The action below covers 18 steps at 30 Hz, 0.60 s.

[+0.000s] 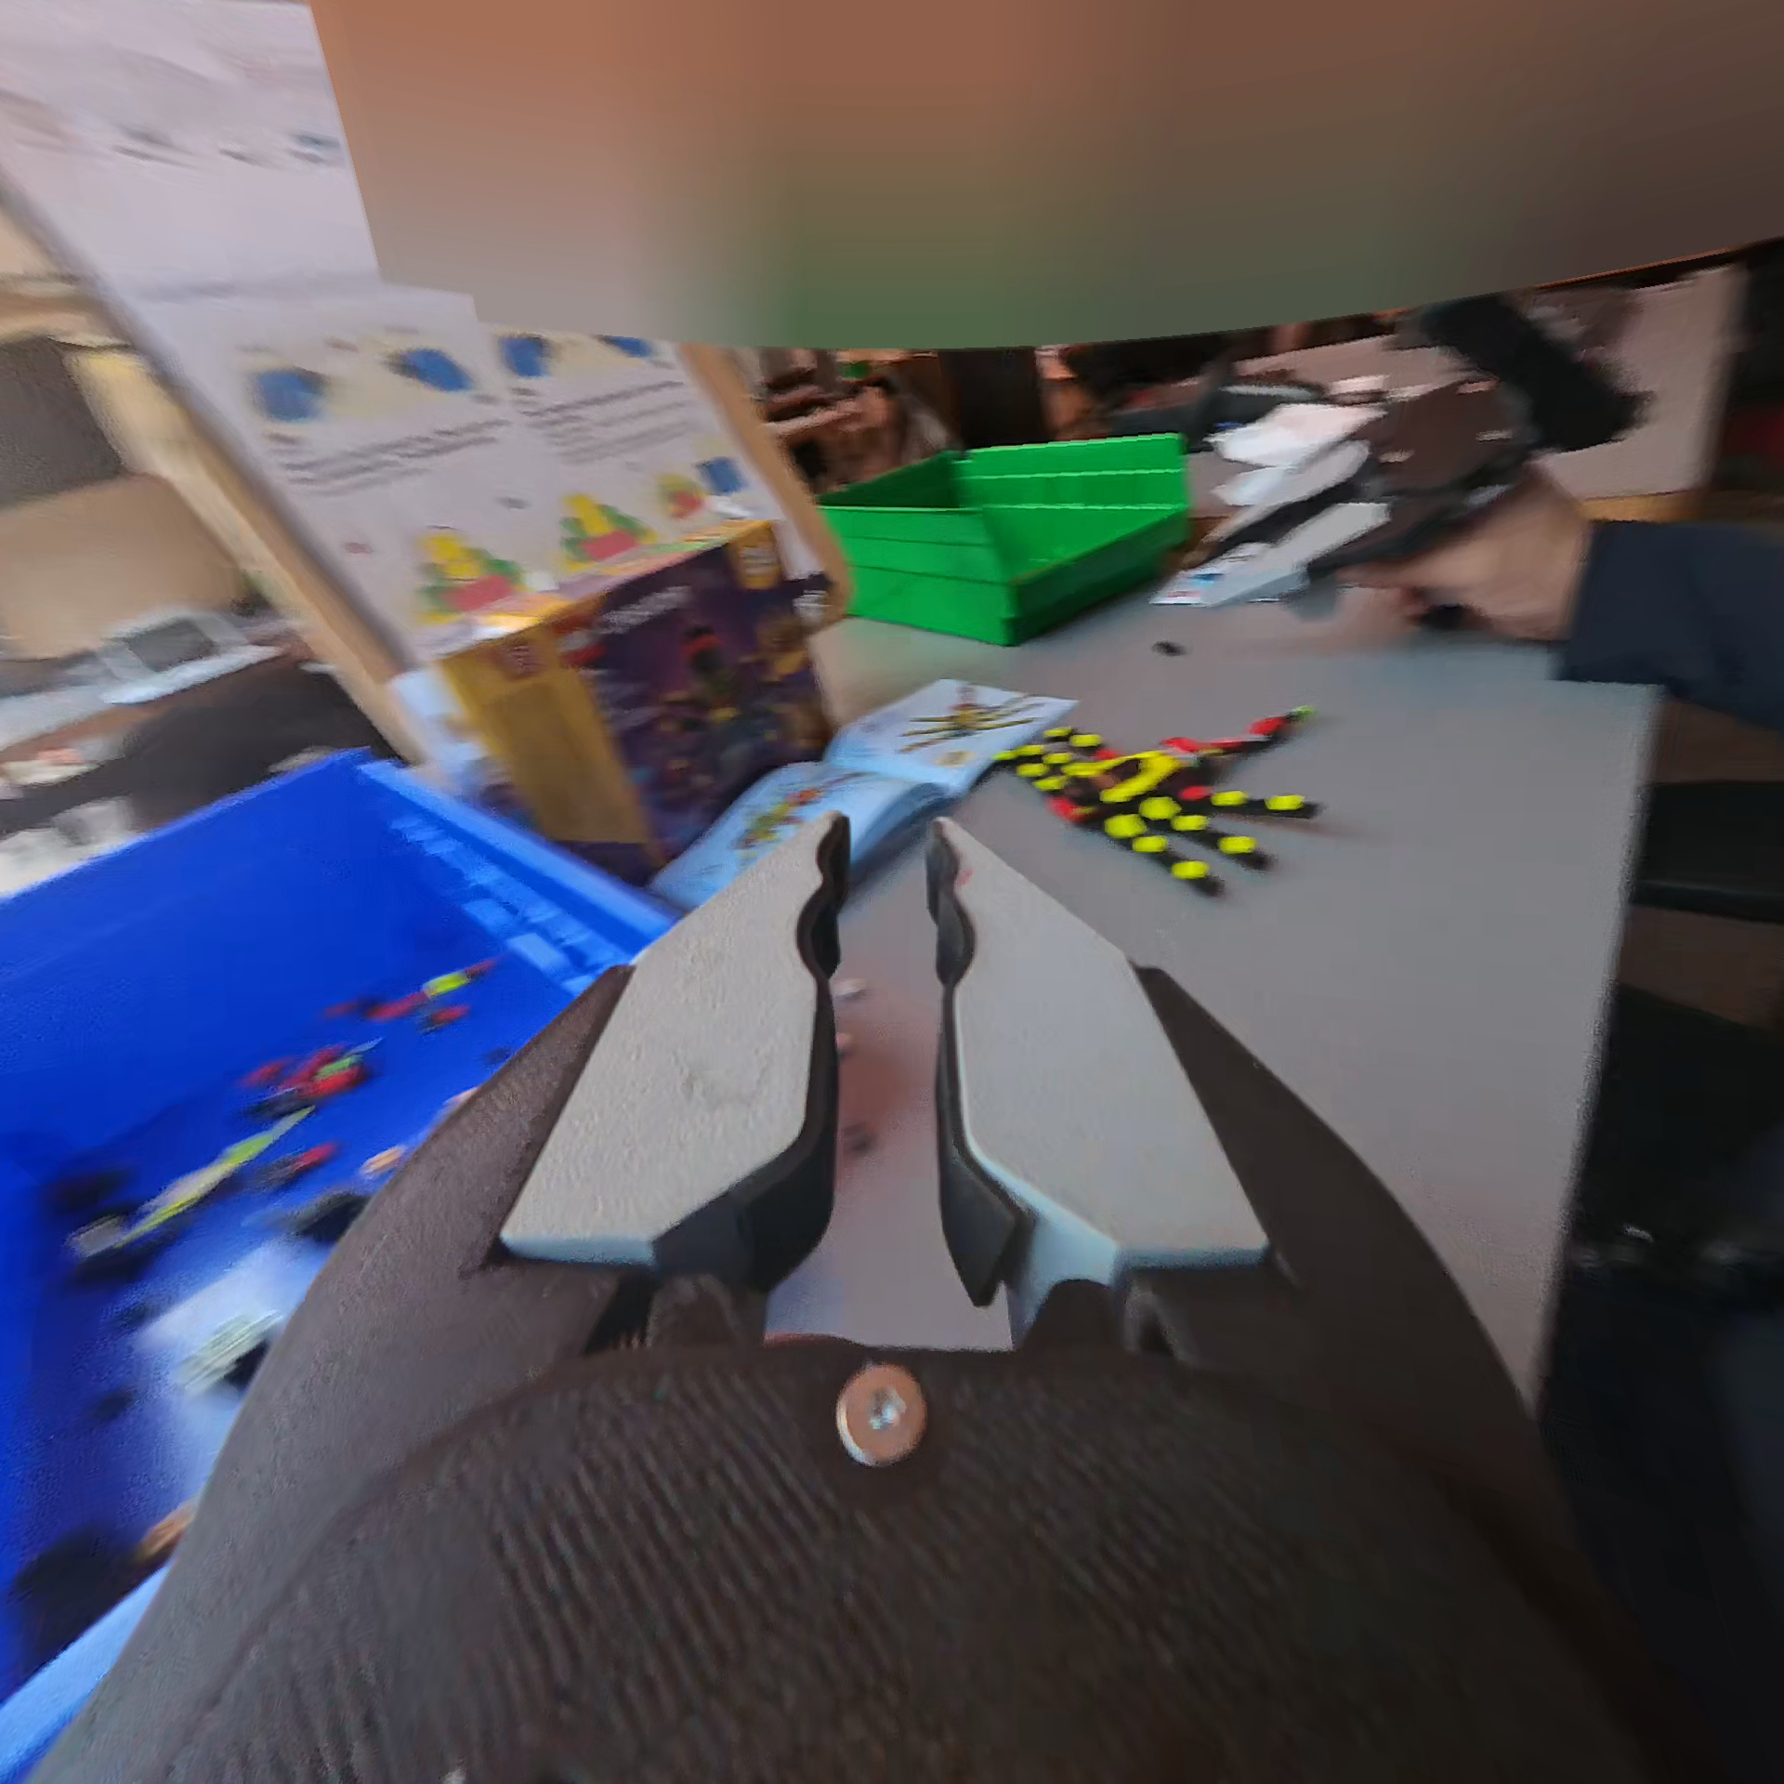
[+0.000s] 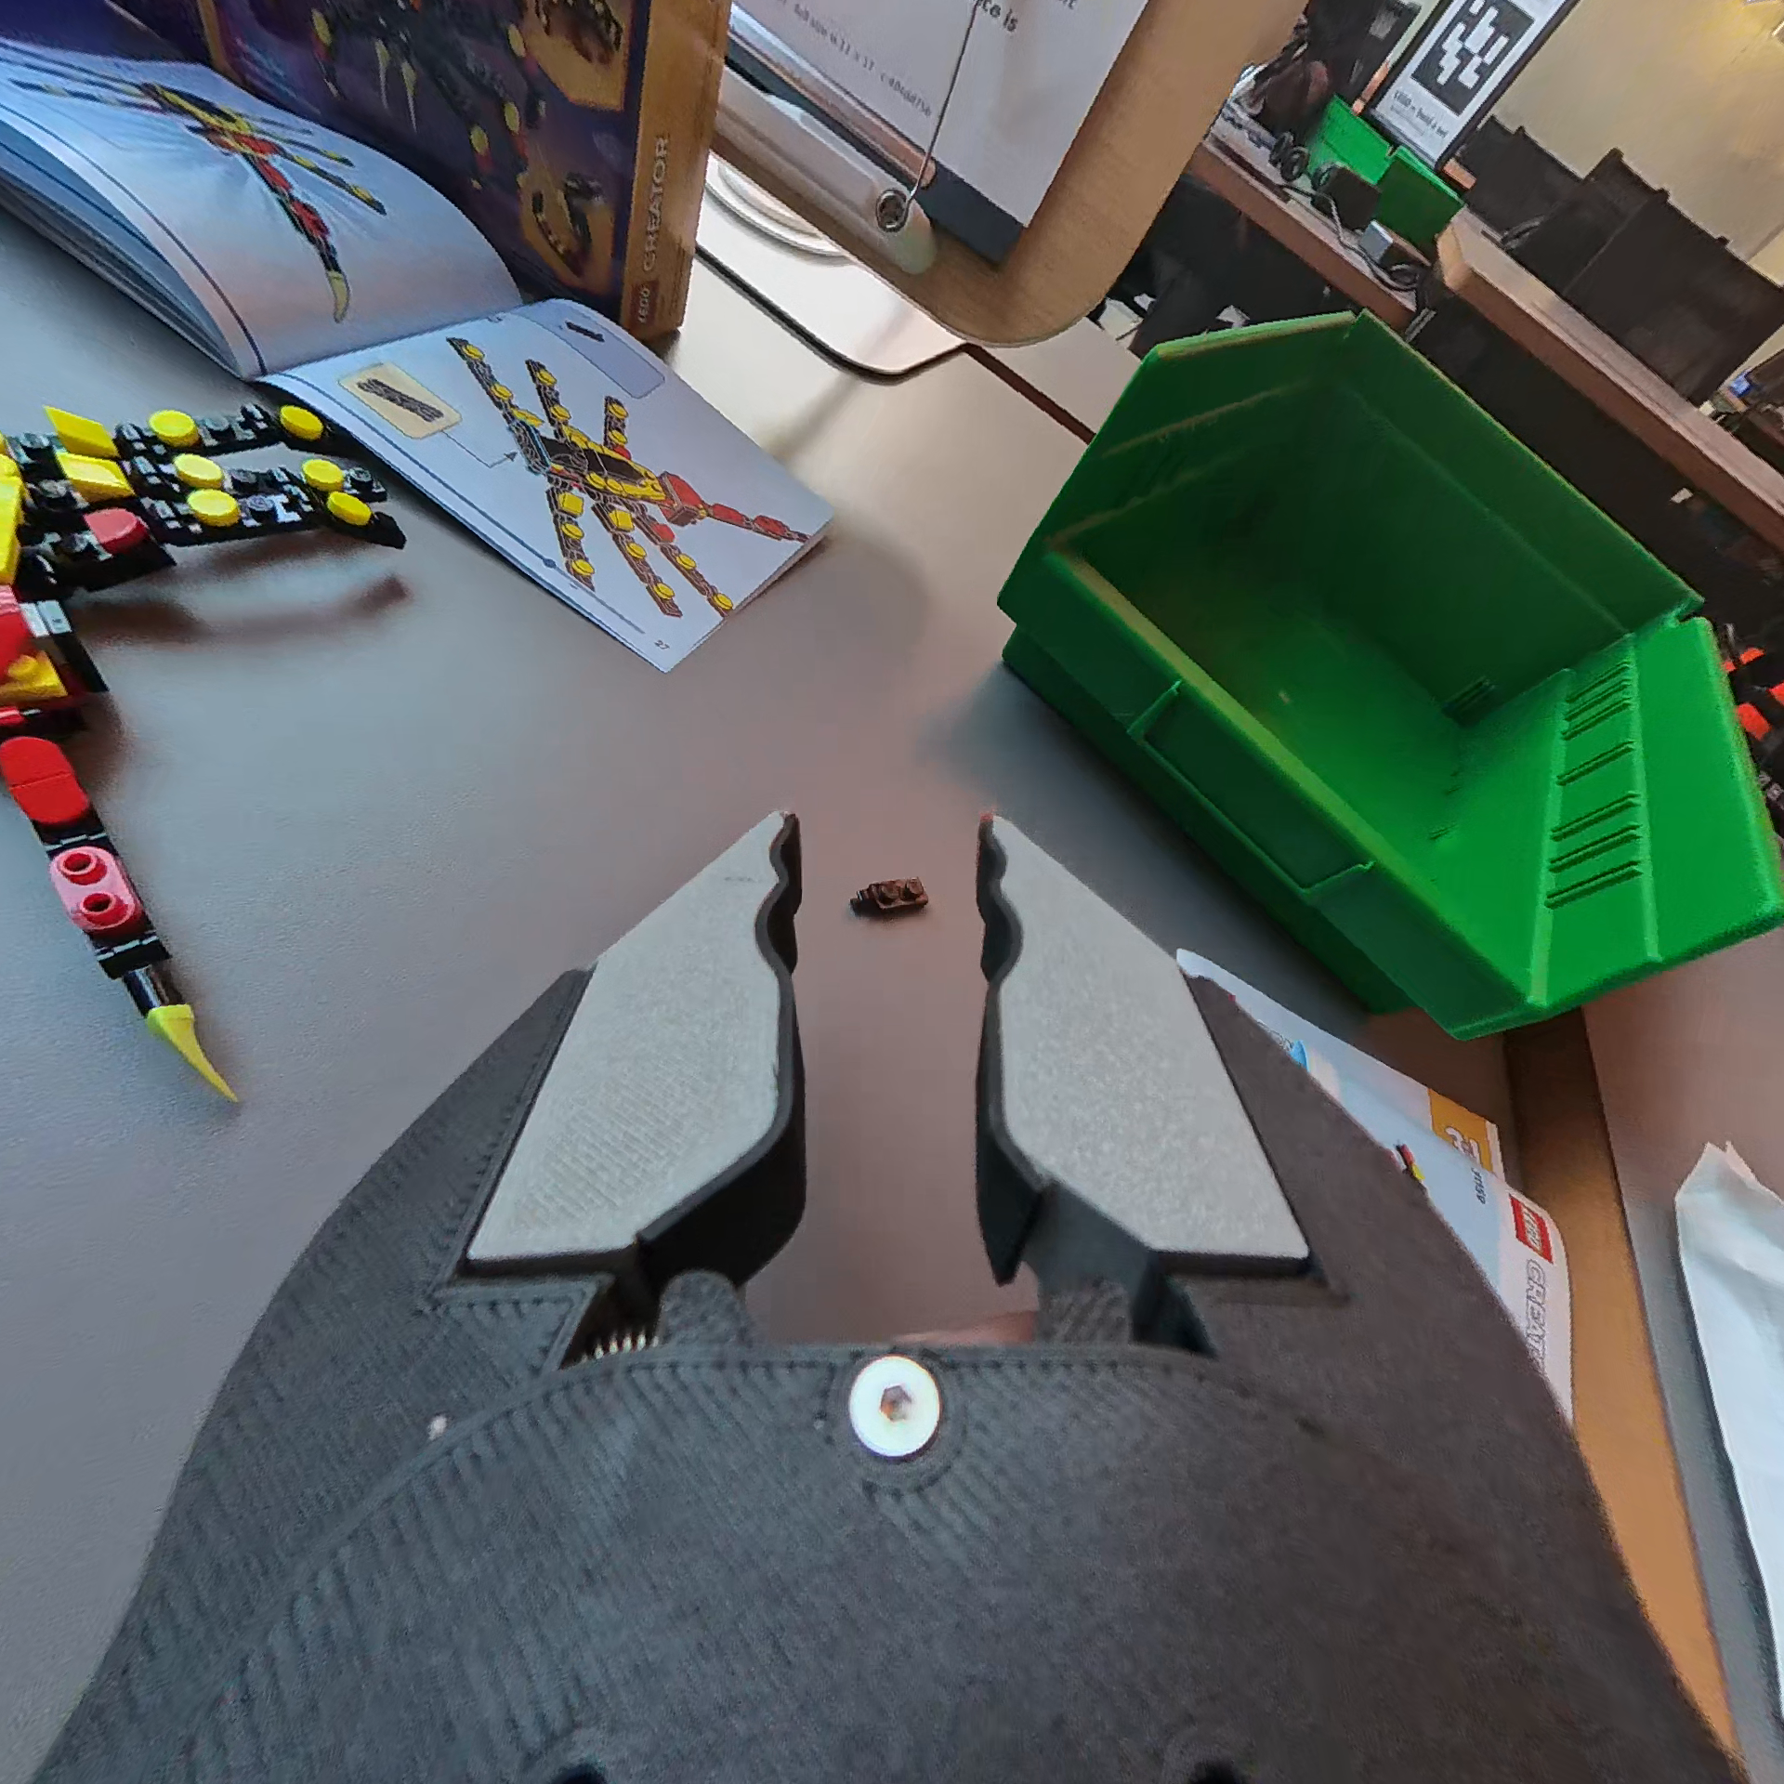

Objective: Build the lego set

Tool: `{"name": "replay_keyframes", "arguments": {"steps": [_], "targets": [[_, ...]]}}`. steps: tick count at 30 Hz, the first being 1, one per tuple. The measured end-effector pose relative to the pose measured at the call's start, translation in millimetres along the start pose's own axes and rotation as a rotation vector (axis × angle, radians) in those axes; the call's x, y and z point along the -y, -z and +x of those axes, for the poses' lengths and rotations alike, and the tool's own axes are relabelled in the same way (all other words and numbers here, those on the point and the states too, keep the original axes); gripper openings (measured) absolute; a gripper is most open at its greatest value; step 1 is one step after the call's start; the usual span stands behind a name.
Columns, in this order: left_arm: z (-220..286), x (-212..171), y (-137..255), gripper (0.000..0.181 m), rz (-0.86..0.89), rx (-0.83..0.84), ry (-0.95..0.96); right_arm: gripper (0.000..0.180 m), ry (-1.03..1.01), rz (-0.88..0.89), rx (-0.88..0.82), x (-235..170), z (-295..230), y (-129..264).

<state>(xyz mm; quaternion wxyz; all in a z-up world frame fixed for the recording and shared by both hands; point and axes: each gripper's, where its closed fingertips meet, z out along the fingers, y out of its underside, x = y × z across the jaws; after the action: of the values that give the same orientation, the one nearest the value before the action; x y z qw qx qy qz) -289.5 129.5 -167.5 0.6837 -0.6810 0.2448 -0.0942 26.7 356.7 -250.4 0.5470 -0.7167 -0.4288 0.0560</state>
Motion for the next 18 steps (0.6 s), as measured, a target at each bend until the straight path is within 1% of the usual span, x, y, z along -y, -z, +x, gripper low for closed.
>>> {"name": "replay_keyframes", "arguments": {"steps": [2,3,6,9,11,14,16,18], "targets": [[-36.8,2.8,27.4,0.013,0.032,0.162,-0.044,0.034,0.0,-0.023,-0.008,-3.2,1.7,-2.5],[-51.3,3.6,40.1,0.014,0.041,0.213,-0.063,0.034,-0.005,-0.034,-0.012,-4.7,2.9,-3.6],[-89.7,-2.5,69.6,0.014,-0.002,0.325,-0.097,0.036,-0.019,-0.051,-0.023,-7.5,6.4,-5.1],[-121.9,-7.3,95.3,0.013,-0.036,0.393,-0.083,0.036,-0.017,-0.062,-0.056,-9.7,11.3,-4.9],[-135.6,-8.0,106.7,0.013,-0.036,0.39,-0.057,0.035,-0.025,-0.068,-0.075,-11.0,14.9,-4.8],[-146.2,-20.4,108.1,0.017,-0.119,0.308,-0.005,0.035,-0.027,-0.085,-0.096,-13.9,19.0,-5.6],[-159.8,-27.8,109.5,0.023,-0.176,0.321,-0.028,0.035,-0.019,-0.103,-0.104,-16.5,20.0,-7.0],[-171.4,-33.0,109.2,0.023,-0.208,0.335,-0.056,0.036,-0.01,-0.115,-0.117,-18.1,21.2,-7.4]]}}
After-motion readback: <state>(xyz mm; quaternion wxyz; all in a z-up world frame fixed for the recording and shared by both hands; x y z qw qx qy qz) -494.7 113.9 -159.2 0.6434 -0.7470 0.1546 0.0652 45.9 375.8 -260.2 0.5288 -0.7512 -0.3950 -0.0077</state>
